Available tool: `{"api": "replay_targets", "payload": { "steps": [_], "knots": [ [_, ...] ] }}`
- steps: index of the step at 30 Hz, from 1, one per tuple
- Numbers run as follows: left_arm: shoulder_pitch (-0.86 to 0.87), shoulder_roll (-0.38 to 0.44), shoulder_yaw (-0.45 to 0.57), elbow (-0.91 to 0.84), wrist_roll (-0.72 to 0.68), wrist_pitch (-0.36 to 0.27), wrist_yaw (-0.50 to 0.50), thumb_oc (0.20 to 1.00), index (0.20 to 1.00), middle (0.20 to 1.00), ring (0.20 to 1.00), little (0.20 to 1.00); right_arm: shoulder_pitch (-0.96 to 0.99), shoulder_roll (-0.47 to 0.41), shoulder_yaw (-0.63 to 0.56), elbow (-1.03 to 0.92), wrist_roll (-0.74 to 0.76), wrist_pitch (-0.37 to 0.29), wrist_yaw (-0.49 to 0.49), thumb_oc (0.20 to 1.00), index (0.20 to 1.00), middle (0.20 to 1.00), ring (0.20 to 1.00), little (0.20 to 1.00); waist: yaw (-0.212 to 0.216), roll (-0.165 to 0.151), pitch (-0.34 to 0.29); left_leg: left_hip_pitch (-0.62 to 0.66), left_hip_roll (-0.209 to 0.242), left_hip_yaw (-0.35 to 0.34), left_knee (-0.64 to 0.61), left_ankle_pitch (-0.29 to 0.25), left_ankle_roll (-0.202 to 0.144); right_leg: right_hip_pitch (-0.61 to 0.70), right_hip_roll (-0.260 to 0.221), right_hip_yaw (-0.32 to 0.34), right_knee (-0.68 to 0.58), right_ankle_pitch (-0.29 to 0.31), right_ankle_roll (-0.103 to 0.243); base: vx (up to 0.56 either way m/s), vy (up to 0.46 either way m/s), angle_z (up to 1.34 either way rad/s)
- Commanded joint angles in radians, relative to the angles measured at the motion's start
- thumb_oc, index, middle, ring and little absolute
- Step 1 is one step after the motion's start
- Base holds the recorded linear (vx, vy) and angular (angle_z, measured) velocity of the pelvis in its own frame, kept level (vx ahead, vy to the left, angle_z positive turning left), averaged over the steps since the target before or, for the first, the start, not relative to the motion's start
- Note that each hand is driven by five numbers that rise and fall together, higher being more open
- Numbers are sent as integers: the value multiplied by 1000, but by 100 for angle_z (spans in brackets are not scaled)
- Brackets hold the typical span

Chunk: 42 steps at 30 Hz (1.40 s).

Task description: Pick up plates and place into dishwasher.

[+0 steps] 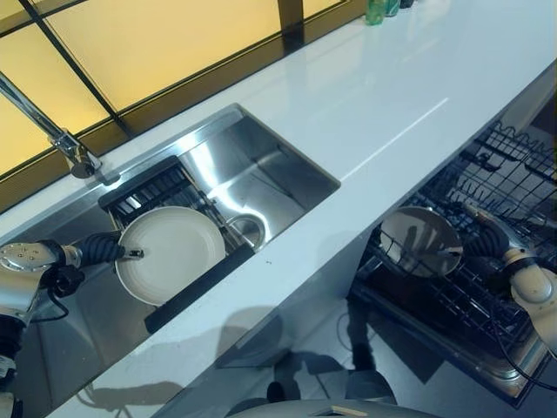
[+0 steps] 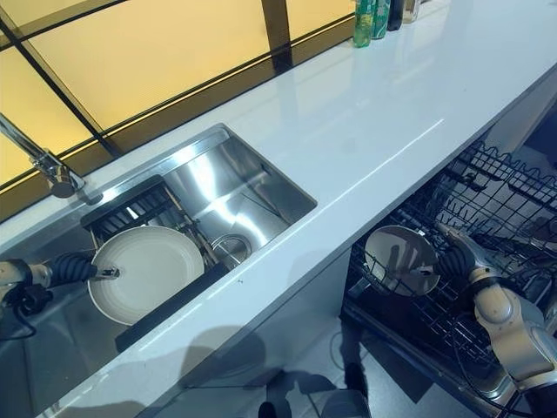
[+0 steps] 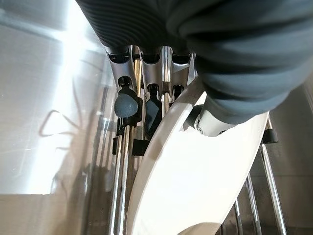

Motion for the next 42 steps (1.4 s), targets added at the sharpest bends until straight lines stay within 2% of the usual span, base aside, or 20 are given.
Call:
{"api": "replay_targets", "payload": {
  "steps": [1,5,7,10,16,18,22,24,26,29,32,35,36,38,42],
  "knots": [
    [47,100,-32,-60,-42,-36,26,200,200,200,200,200,10,-43,-25,-37,34,-29,-40,1000,1000,1000,1000,1000,19,-18,-67,-98,14,10,84,-20,3,-27,-14,26,131,-119,38,0,0,0],
    [54,99,39,-73,-59,-44,184,200,200,200,200,200,26,-29,-49,-37,35,-37,-54,1000,1000,1000,1000,1000,26,-26,-76,-92,16,6,72,-15,2,-18,-11,19,122,-119,38,-2,-16,5],
    [62,96,83,-67,-30,-71,279,200,200,200,200,200,38,-16,-75,-41,40,-44,-82,1000,1000,1000,1000,1000,30,-30,-81,-91,19,4,66,-13,1,-15,-8,15,117,-120,38,-10,-29,10],
    [102,76,163,-103,-23,-108,443,200,200,200,200,200,63,16,-132,-52,53,-66,-180,1000,1000,1000,1000,1000,38,-38,-90,-93,23,-3,59,-9,2,-13,-1,13,116,-124,34,-38,-24,4],
    [170,-37,305,-224,56,-235,730,200,200,200,200,200,57,98,-228,-58,55,-155,-414,1000,1000,1000,1000,1000,69,-55,-106,-107,25,-21,56,7,4,-13,14,-5,123,-131,20,-40,-11,2],
    [175,-68,332,-270,78,-255,791,200,200,200,200,200,50,108,-247,-69,59,-174,-458,1000,1000,1000,1000,1000,79,-61,-114,-107,26,-26,53,9,3,-8,16,-16,123,-136,16,-11,-14,5],
    [158,-124,349,-339,153,-338,958,200,200,200,200,200,3,128,-265,-110,41,-226,-542,1000,1000,1000,1000,1000,102,-70,-131,-109,28,-38,49,11,0,2,20,-37,128,-147,8,-5,-6,15],
    [156,-139,352,-362,160,-349,993,200,200,200,200,200,-16,130,-265,-127,42,-238,-567,1000,1000,1000,1000,1000,109,-72,-136,-110,28,-43,49,11,0,4,21,-43,129,-151,6,-4,-9,7],
    [150,-167,349,-383,174,-405,1050,200,200,200,200,200,-52,139,-256,-154,28,-276,-605,1000,1000,1000,1000,1000,126,-77,-143,-111,26,-52,49,9,-1,8,22,-53,132,-154,4,-1,-16,14],
    [142,-207,346,-436,187,-450,1102,200,200,200,200,200,-96,143,-237,-203,52,-328,-589,1000,1000,1000,1000,1000,145,-83,-153,-112,24,-63,51,7,-1,14,23,-63,134,-160,1,2,-10,16],
    [122,-229,316,-480,220,-523,1163,200,200,200,200,200,-161,139,-182,-254,100,-394,-541,1000,1000,1000,1000,1000,164,-89,-164,-119,21,-73,53,15,-2,16,24,-74,134,-156,-3,-9,-11,11],
    [78,-267,272,-494,231,-588,1192,200,200,200,200,200,-244,163,-92,-288,172,-424,-454,1000,1000,1000,1000,1000,178,-97,-176,-116,21,-81,52,11,-5,24,23,-87,136,-164,-6,2,-13,16],
    [73,-271,268,-496,236,-591,1194,200,200,200,200,200,-253,167,-84,-288,175,-424,-450,1000,1000,1000,1000,1000,178,-97,-176,-122,20,-82,55,17,-5,20,23,-87,137,-158,-6,-4,-17,10],
    [28,-306,205,-522,297,-638,1216,200,200,200,200,200,-323,208,4,-294,253,-438,-358,1000,1000,1000,1000,1000,190,-104,-186,-119,21,-87,54,13,-8,29,23,-96,136,-165,-9,-6,-26,15],
    [-30,-349,109,-559,349,-685,1241,200,200,200,200,200,-397,297,135,-304,371,-434,-226,1000,1000,1000,1000,1000,203,-108,-196,-121,22,-95,49,20,-9,31,25,-106,136,-165,-11,-12,-27,14]
  ]
}}
